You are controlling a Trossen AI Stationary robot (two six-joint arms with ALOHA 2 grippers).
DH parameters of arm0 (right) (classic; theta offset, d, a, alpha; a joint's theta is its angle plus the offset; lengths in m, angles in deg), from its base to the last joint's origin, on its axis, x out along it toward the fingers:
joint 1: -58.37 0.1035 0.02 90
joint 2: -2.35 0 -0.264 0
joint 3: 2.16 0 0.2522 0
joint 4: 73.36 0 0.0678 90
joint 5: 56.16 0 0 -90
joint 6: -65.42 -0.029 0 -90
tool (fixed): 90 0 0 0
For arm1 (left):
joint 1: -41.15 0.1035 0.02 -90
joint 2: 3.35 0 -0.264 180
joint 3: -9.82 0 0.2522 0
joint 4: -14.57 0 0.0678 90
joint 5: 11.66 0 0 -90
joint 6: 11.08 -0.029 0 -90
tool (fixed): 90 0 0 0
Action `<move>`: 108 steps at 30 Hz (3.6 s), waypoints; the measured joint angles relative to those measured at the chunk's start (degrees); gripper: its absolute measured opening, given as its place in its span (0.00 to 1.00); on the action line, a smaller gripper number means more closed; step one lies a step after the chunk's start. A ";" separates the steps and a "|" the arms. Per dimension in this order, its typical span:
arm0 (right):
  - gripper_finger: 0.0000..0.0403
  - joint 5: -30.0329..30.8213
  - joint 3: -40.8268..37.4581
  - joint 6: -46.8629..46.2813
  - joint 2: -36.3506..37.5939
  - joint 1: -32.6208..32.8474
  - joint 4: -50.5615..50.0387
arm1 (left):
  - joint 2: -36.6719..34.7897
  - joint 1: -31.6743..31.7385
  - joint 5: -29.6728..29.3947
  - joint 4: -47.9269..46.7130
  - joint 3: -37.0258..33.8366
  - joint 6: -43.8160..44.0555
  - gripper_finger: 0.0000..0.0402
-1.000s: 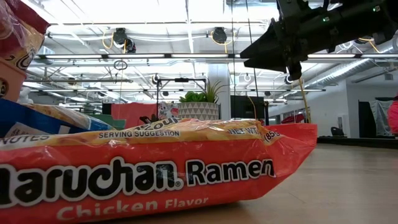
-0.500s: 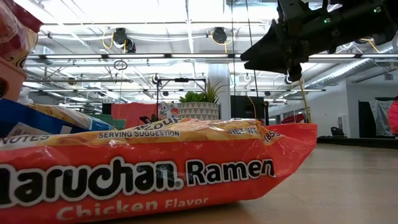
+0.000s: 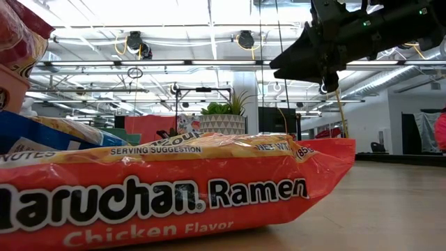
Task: Sort Maruchan noodles
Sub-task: Put the orange noodle pack into the blue bin
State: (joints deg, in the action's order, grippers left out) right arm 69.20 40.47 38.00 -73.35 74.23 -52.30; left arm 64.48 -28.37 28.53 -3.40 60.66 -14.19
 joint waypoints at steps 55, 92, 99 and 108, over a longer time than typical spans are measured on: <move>0.59 -38.41 34.29 -10.65 -30.12 1.12 -27.27 | -25.86 30.56 -5.04 -5.38 -0.02 -3.13 0.21; 0.41 -55.33 32.33 -13.64 -40.39 0.90 -12.41 | -25.86 30.56 -5.08 -7.67 -0.02 -3.13 0.21; 0.10 -56.71 32.30 -9.95 -40.50 -0.31 -9.80 | -25.86 30.56 -5.08 -7.67 -0.02 -3.12 0.21; 0.01 -57.75 32.20 -6.85 -39.35 -1.18 -9.56 | -25.86 30.56 -5.08 -7.67 -0.02 -2.95 0.21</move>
State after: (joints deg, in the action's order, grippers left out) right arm 11.46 72.67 31.15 -112.70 73.05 -61.86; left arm 38.62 2.19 23.45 -11.07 60.64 -17.13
